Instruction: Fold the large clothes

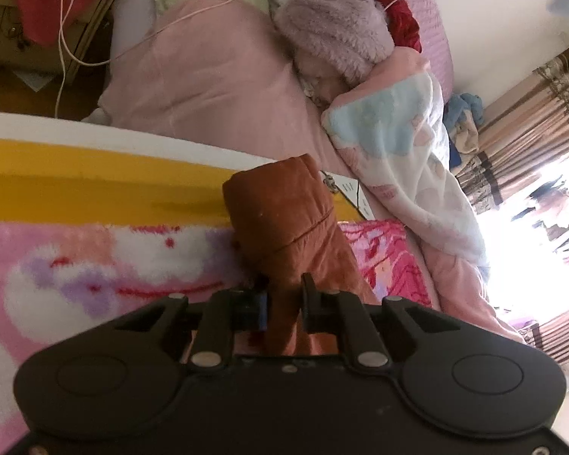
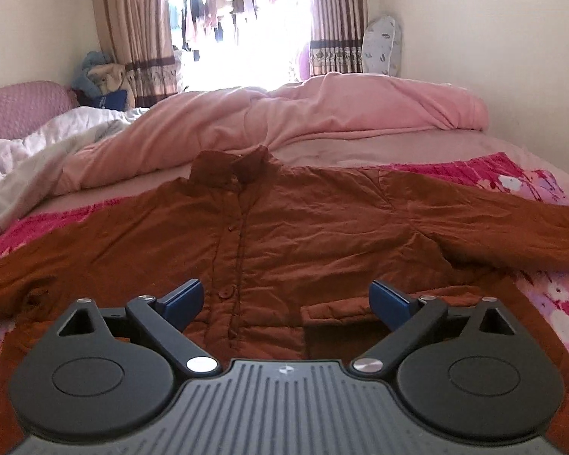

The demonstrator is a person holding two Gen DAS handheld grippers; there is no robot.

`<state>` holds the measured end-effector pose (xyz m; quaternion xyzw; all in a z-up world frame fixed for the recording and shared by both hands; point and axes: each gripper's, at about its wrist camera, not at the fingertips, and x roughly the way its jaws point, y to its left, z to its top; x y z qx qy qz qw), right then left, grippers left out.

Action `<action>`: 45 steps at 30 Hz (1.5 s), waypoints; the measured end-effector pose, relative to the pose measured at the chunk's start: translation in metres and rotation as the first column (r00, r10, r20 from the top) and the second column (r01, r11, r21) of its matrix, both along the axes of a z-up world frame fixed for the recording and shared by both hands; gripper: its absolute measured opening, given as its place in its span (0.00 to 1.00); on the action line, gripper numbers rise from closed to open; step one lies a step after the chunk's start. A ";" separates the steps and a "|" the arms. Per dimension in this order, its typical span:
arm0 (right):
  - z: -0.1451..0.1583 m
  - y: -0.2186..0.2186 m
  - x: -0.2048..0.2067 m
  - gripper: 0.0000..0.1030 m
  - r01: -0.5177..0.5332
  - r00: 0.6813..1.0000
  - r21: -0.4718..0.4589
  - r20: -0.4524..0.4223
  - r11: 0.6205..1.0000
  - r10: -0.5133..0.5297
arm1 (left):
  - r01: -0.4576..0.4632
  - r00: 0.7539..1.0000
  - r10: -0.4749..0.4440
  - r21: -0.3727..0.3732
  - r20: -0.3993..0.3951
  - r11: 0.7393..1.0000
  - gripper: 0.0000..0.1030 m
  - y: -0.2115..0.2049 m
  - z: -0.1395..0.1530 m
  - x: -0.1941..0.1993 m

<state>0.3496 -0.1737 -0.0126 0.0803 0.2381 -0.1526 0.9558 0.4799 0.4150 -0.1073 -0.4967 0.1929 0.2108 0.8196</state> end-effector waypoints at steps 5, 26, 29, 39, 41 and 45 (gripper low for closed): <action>-0.002 -0.007 -0.003 1.00 -0.006 1.000 0.005 -0.017 1.000 0.006 | 0.047 0.996 -0.055 0.111 0.070 0.993 0.04 -0.022 0.038 0.003; 0.000 -0.083 -0.029 1.00 0.035 0.999 0.123 0.002 0.992 -0.035 | 0.860 0.364 -0.928 0.357 0.074 0.365 0.57 -0.479 0.125 0.045; -0.008 -0.100 -0.003 0.89 -0.096 0.995 0.291 0.013 0.952 0.096 | 0.796 0.439 -0.897 0.439 0.057 0.417 0.58 -0.448 0.121 0.033; -0.058 -0.132 0.105 0.78 -0.094 0.993 0.635 0.009 0.767 0.115 | 0.670 0.710 -0.704 0.333 -0.024 0.664 0.58 -0.330 0.087 0.064; -0.058 -0.129 0.119 0.29 -0.122 0.991 0.647 0.034 0.752 0.132 | 0.678 0.702 -0.712 0.312 -0.007 0.665 0.58 -0.325 0.087 0.066; -0.031 -0.130 0.111 0.10 -0.144 0.990 0.603 0.087 0.785 0.115 | 0.698 0.662 -0.749 0.351 0.017 0.624 0.58 -0.335 0.085 0.062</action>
